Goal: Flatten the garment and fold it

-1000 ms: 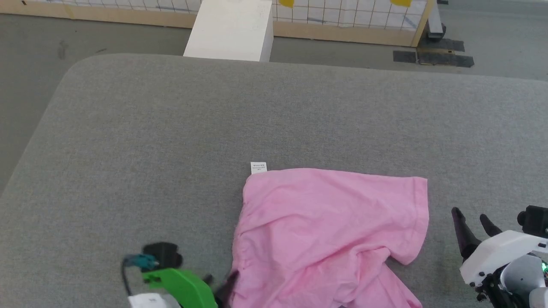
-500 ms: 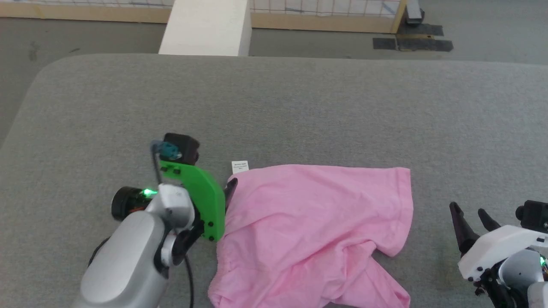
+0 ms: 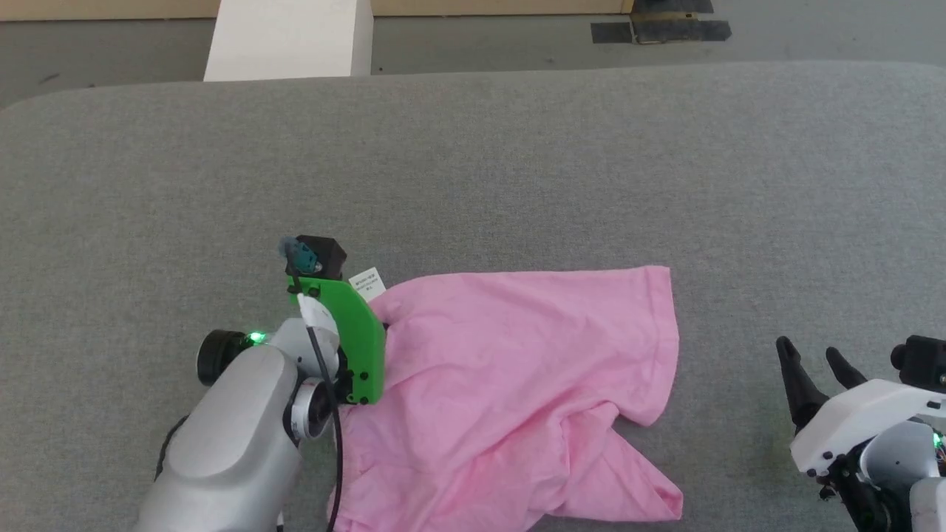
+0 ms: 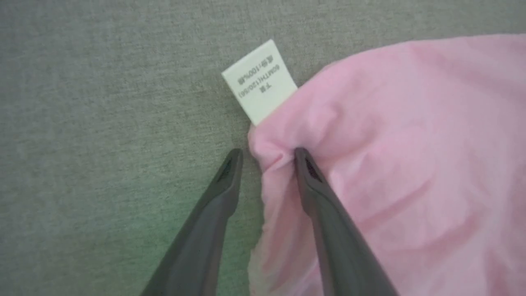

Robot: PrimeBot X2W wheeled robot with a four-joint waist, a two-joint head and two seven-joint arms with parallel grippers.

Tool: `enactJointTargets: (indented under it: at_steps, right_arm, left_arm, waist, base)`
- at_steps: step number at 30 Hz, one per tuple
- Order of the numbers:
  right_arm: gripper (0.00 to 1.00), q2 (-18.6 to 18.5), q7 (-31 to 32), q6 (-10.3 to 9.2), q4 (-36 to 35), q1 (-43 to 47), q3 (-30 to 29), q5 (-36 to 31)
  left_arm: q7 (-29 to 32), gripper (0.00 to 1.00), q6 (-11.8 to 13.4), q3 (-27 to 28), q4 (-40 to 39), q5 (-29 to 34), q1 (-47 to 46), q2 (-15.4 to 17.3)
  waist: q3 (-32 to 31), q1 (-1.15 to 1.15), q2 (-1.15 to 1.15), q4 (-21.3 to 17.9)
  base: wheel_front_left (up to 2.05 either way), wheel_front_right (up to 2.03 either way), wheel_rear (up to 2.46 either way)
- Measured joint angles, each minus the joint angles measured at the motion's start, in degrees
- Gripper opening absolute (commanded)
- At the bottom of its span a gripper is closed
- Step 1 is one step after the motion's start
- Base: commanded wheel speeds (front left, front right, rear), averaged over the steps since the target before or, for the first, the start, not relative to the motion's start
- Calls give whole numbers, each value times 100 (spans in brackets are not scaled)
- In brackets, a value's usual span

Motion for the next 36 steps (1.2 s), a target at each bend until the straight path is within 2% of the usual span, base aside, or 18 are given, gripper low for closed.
enactJointTargets:
  at_steps: [5,9,15,24,25,26,33,36]
  right_arm:
    - [100,-4,191,0,-279,-283,274,-294]
    - [100,-44,788,0,-275,-940,828,-703]
    - [100,-454,1723,1,564,-1821,1373,-1115]
    - [100,-667,2020,1,1705,-2448,2084,-1110]
    - [84,-689,2028,1,1782,-2519,2118,-1100]
    - [0,-703,2027,1,1839,-2600,2150,-1051]
    - [0,-739,1883,1,1914,-2926,2210,-672]
    - [0,-797,1859,1,1812,-3432,2109,-471]
  left_arm:
    - [-575,0,-43,196,-131,-172,152,-182]
    - [-1187,0,126,495,-598,-326,504,-226]
    - [-1410,0,268,555,-1244,-391,917,-287]
    - [-1412,0,350,489,-1594,-386,923,-307]
    - [-1412,0,352,480,-1606,-386,923,-308]
    - [-1411,0,355,478,-1615,-386,923,-308]
    - [-1497,0,294,593,-1608,-404,777,-291]
    - [-1427,0,159,717,-1449,-458,181,-218]
  waist:
    - [48,0,0,38]
    - [79,0,0,60]
    - [170,0,0,230]
    - [457,0,0,451]
    - [481,0,0,464]
    - [500,0,0,473]
    - [441,0,0,402]
    - [411,0,0,360]
  base:
    - [0,0,0]
    - [0,0,0]
    - [0,0,0]
    - [0,0,0]
    - [0,0,0]
    - [0,0,0]
    - [0,0,0]
    - [0,0,0]
